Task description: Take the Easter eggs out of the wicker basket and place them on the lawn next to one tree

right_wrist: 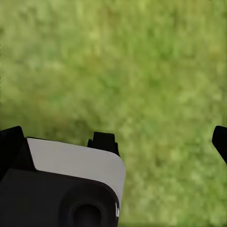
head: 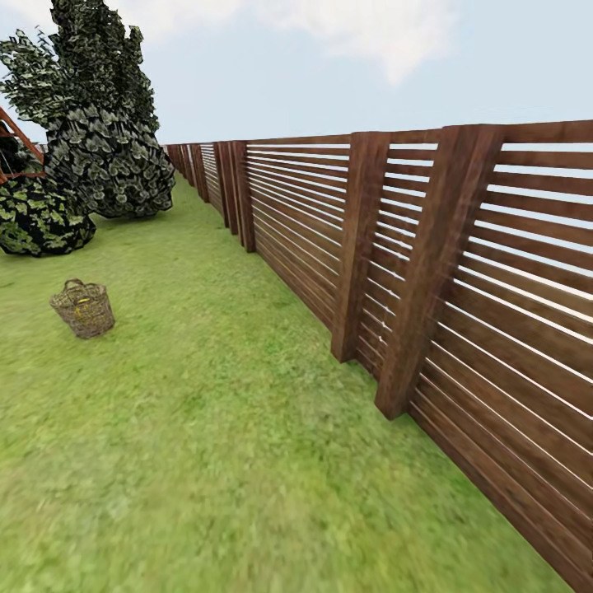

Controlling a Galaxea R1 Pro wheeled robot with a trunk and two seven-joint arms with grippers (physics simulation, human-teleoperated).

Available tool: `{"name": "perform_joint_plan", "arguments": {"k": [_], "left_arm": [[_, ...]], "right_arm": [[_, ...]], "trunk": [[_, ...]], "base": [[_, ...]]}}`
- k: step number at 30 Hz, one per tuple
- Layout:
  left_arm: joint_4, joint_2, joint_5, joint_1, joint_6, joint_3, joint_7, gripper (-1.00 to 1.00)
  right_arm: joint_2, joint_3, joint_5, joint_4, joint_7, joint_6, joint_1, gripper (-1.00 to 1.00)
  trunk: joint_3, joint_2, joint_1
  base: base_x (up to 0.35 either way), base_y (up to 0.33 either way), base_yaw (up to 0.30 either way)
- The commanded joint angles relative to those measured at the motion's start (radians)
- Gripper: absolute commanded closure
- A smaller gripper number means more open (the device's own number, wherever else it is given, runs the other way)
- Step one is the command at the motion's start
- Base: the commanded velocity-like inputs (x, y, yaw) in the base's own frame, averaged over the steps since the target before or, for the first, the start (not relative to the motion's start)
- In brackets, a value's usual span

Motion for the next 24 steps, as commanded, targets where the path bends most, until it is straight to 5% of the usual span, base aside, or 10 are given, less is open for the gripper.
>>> {"name": "perform_joint_plan", "arguments": {"k": [1,24], "left_arm": [[0.001,0.000,-0.006,-0.001,0.001,0.008,0.003,-1.00],[0.001,0.002,-0.006,-0.001,0.001,0.008,0.003,-1.00]], "right_arm": [[0.000,0.002,0.007,0.003,-0.001,-0.005,-0.001,-1.00],[0.000,0.003,0.008,0.003,-0.001,-0.006,-0.001,-1.00]], "trunk": [[-0.001,-0.001,0.000],[-0.001,-0.001,0.000]], "base": [[0.000,0.000,0.068],[0.018,0.000,0.274]]}}
